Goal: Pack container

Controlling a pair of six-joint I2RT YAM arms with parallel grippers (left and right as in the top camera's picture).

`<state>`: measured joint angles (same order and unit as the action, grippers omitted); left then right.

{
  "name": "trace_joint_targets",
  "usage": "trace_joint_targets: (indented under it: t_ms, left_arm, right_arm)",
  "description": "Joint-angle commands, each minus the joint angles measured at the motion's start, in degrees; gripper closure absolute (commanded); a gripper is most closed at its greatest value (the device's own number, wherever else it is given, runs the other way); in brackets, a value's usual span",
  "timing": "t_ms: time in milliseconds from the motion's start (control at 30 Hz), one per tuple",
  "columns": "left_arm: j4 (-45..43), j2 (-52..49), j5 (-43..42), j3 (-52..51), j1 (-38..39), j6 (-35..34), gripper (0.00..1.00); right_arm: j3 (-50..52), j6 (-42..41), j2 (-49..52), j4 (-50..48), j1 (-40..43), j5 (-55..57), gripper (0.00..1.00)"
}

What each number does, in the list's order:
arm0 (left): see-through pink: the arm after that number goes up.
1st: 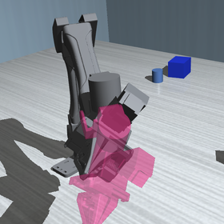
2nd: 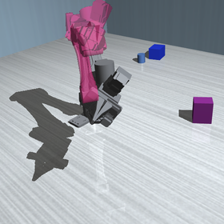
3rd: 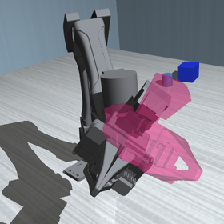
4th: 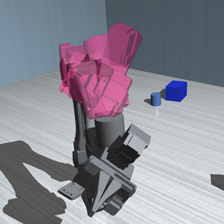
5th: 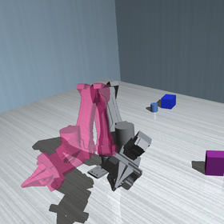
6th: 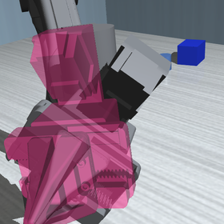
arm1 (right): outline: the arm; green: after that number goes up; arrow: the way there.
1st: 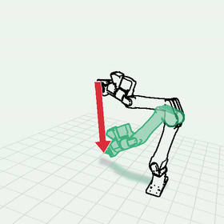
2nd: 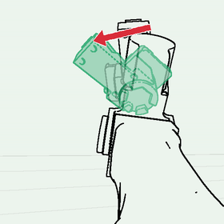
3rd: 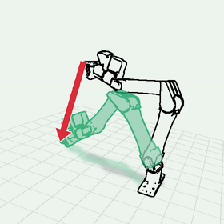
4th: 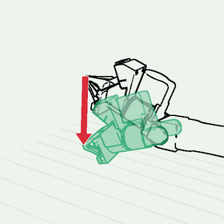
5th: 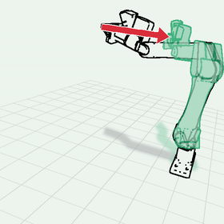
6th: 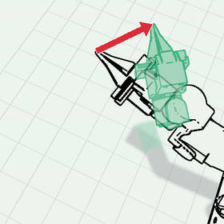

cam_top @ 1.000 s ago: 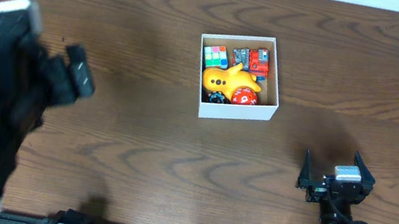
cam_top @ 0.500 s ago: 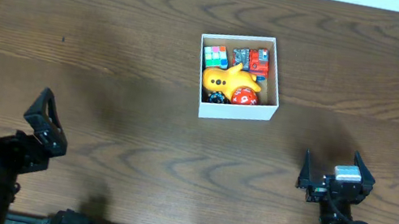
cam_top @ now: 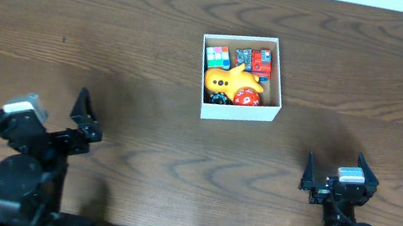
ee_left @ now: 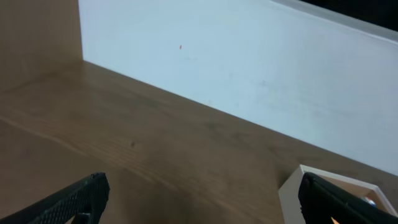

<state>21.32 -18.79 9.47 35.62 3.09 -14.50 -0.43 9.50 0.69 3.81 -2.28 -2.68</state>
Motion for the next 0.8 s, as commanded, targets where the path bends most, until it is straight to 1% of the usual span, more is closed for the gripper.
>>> trace_joint_targets:
  t_ms: [0, 133, 267, 500, 633, 767]
  left_arm:
    - [-4.4, 2.6, 0.6, -6.4, -0.1, 0.9, 0.02]
    - [-10.2, 5.1, 0.4, -12.9, -0.1, 0.9, 0.02]
    - [-14.0, 7.9, 0.2, -18.0, -0.1, 0.9, 0.02]
    - [-17.6, 13.5, -0.2, -24.8, -0.2, 0.9, 0.02]
    - [-19.7, 16.2, -3.6, -28.0, -1.0, 0.9, 0.02]
    - [-19.7, 17.2, -7.4, -29.2, -2.3, 0.9, 0.02]
  right_arm:
    - [0.1, 0.4, -0.4, 0.2, -0.6, 0.3, 0.01]
    - [0.1, 0.4, -0.4, 0.2, -0.6, 0.3, 0.01]
    - [0.1, 0.4, -0.4, 0.2, -0.6, 0.3, 0.01]
    - [0.1, 0.5, -0.4, 0.2, -0.6, 0.3, 0.01]
    - [0.1, 0.4, -0.4, 0.2, -0.6, 0.3, 0.01]
    - [0.1, 0.4, -0.4, 0.2, -0.6, 0.3, 0.01]
